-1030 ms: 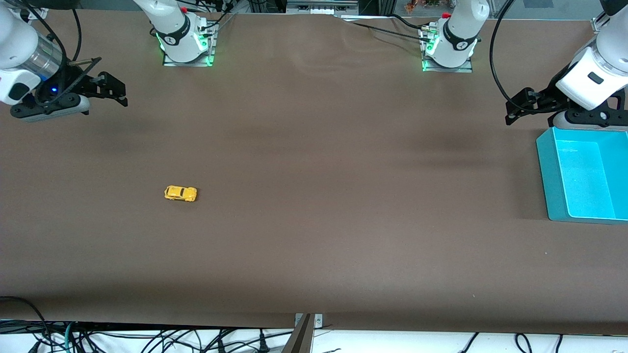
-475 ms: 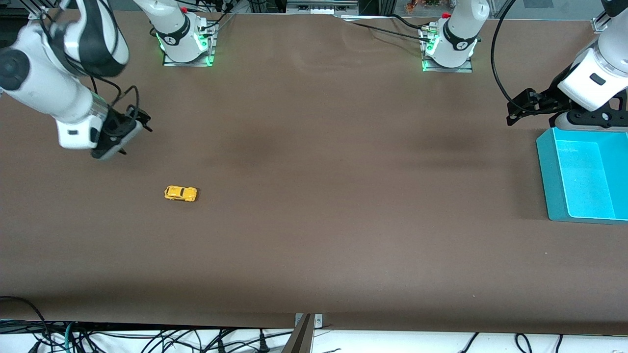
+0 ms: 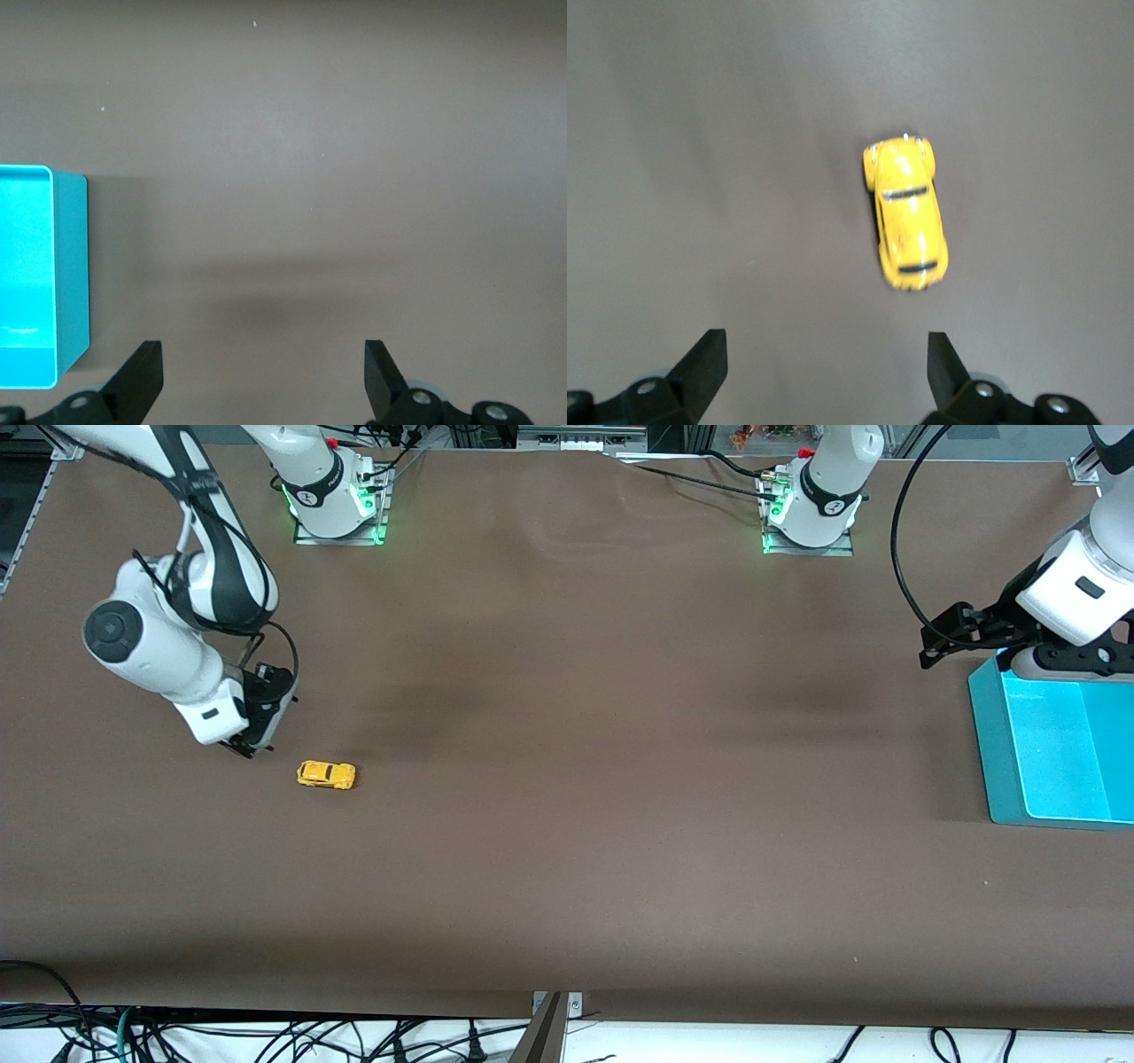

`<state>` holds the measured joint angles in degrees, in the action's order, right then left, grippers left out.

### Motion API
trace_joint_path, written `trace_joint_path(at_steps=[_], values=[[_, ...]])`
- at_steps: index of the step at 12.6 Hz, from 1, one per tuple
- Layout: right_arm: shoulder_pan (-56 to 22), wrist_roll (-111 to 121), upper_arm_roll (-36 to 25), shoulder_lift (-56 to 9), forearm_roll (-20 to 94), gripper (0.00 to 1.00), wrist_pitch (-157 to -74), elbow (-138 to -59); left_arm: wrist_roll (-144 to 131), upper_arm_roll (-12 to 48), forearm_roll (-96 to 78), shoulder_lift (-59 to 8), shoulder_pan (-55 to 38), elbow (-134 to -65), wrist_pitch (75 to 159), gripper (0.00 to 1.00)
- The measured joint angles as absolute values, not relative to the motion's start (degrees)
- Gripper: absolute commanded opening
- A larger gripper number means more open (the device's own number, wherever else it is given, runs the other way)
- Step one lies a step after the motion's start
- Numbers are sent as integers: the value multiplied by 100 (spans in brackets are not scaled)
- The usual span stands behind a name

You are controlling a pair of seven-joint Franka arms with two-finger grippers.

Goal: Wind and store yellow beetle car
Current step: 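Reach the open right gripper down over the yellow beetle car, then close the right gripper on the yellow car's body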

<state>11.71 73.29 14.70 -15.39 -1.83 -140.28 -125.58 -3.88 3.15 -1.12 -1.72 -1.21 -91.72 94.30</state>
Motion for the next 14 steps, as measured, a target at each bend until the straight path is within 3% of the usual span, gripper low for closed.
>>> trace_joint_path(at_steps=[3, 7, 14], values=[[1170, 7951, 1472, -2111, -194, 100, -14807, -12540, -388, 317, -112, -239, -120, -9086, 9425, 100], [1166, 8029, 1475, -2371, -470, 96, -15043, -12391, -388, 319, -112, -247, -120, -9059, 9417, 100], [1022, 8178, 1498, -2806, -543, 76, -15088, -11843, -388, 341, -112, -248, -122, -9042, 9402, 100]])
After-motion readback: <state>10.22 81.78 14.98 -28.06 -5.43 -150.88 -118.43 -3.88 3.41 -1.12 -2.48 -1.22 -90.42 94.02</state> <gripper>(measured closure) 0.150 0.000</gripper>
